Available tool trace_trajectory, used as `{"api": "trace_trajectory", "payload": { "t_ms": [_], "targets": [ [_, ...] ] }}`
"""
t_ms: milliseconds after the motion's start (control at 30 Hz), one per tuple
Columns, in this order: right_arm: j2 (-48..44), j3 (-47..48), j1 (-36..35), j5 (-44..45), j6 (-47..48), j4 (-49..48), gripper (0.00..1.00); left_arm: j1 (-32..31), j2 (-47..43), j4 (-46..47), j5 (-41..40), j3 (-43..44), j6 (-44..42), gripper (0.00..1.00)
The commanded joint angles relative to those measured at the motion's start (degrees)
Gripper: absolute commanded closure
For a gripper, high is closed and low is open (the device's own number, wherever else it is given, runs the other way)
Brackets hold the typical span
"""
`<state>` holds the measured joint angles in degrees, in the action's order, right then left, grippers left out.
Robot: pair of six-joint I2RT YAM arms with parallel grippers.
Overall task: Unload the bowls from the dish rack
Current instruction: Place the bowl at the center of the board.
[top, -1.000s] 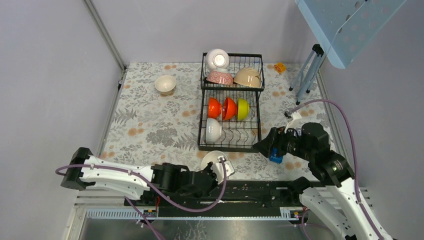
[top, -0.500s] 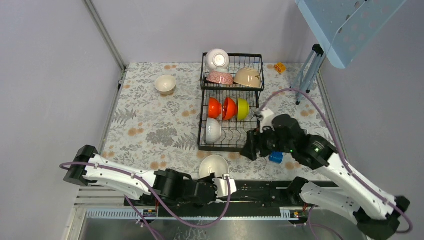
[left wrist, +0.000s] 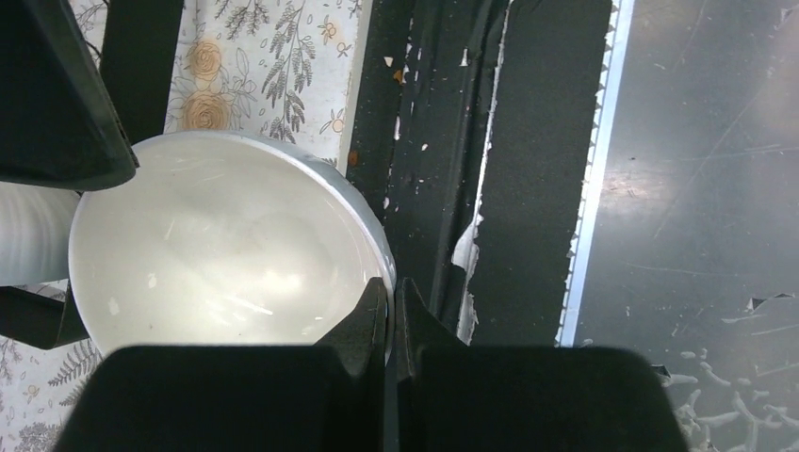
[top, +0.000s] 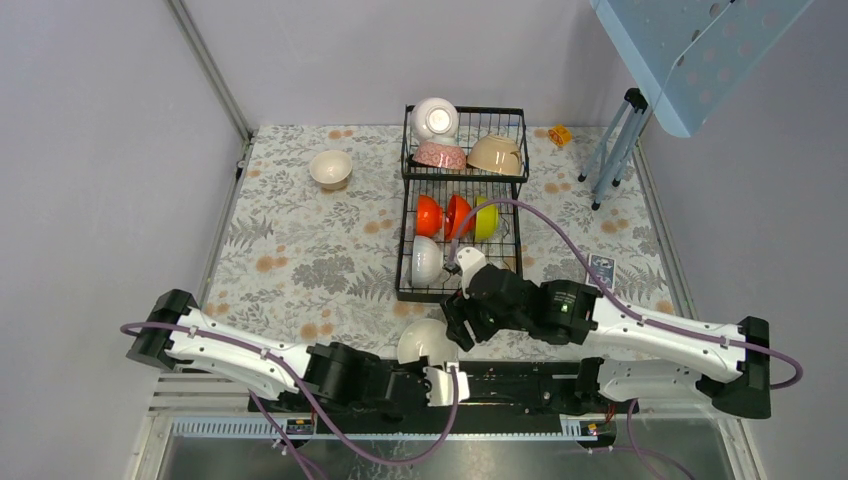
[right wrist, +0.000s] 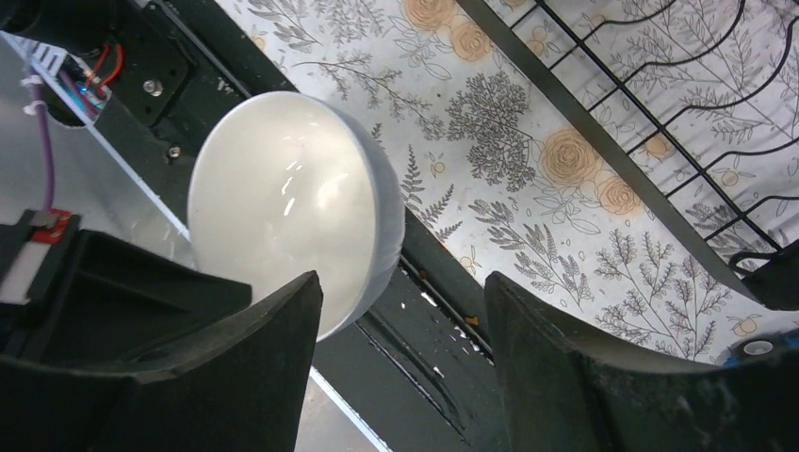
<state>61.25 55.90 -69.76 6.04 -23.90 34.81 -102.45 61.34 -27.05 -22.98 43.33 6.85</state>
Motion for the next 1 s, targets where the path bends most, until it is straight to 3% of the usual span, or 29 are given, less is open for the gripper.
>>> {"api": "trace_trajectory", "payload": {
  "t_ms": [0, 567, 967],
  "targets": [
    [1.4, -1.4, -1.1, 3.5, -2.6, -3.8, 0.31, -1.1, -0.3, 3.1, 0.1, 0.9, -2.2, 1.0],
    [8.5, -0.2, -6.5, 7.8, -4.1, -2.5, 0.43, -3.2, 2.7, 2.0, 0.9, 3.3, -1.0, 1.0],
    [11.0, -0.8, -7.8, 9.1, -4.4, -3.3, 0.6, -4.8, 4.0, 1.3, 0.0, 4.0, 0.3, 1.0]
  ]
}}
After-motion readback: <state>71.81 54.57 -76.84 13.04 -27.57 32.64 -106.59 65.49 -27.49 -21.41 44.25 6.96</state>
